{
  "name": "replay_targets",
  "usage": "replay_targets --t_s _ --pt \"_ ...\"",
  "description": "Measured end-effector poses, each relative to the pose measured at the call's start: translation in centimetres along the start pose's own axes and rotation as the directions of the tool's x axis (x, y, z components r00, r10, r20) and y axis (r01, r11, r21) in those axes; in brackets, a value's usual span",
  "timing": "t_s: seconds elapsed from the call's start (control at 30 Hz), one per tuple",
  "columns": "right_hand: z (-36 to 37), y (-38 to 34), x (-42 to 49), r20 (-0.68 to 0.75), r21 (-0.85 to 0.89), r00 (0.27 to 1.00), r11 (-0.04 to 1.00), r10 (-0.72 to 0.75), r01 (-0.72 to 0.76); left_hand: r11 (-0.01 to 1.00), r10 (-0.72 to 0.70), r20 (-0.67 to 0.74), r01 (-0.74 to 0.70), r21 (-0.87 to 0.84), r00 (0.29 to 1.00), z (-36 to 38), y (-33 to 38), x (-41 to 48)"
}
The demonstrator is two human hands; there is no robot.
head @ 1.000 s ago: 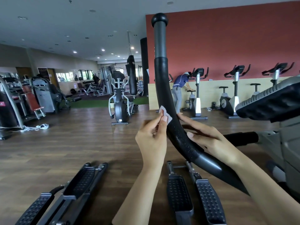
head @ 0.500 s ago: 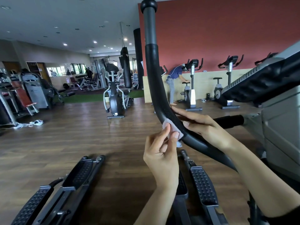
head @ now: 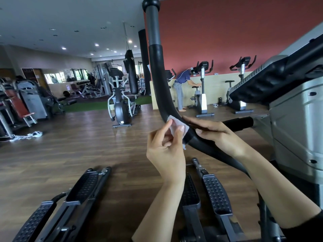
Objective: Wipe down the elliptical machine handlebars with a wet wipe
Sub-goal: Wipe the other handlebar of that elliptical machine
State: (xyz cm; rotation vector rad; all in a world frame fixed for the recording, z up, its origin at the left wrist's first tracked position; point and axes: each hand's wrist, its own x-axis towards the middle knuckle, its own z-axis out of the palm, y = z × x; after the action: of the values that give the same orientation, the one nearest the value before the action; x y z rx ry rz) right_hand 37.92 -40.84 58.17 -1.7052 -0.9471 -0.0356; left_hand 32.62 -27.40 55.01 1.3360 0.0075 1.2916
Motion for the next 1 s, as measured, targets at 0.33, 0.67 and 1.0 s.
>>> replay_targets --t_s 0.33,0.67,1.0 --pt "0.0 0.0 -0.3 -0.016 -0.013 1.000 1.000 0.015 -0.015 0.997 0.001 0.067 -0.006 0.070 0.998 0.2 1.0 0.0" --pt "0.4 -0.7 0.3 -0.043 0.024 0.998 0.998 0.052 -0.051 0.976 0.028 0.098 -0.048 0.211 0.995 0.7 0.9 5.9" --pt "1.3 -1.9 2.6 -0.068 0.022 0.997 0.999 0.038 -0.036 0.972 0.035 0.142 -0.067 0.226 0.989 0.2 1.0 5.4"
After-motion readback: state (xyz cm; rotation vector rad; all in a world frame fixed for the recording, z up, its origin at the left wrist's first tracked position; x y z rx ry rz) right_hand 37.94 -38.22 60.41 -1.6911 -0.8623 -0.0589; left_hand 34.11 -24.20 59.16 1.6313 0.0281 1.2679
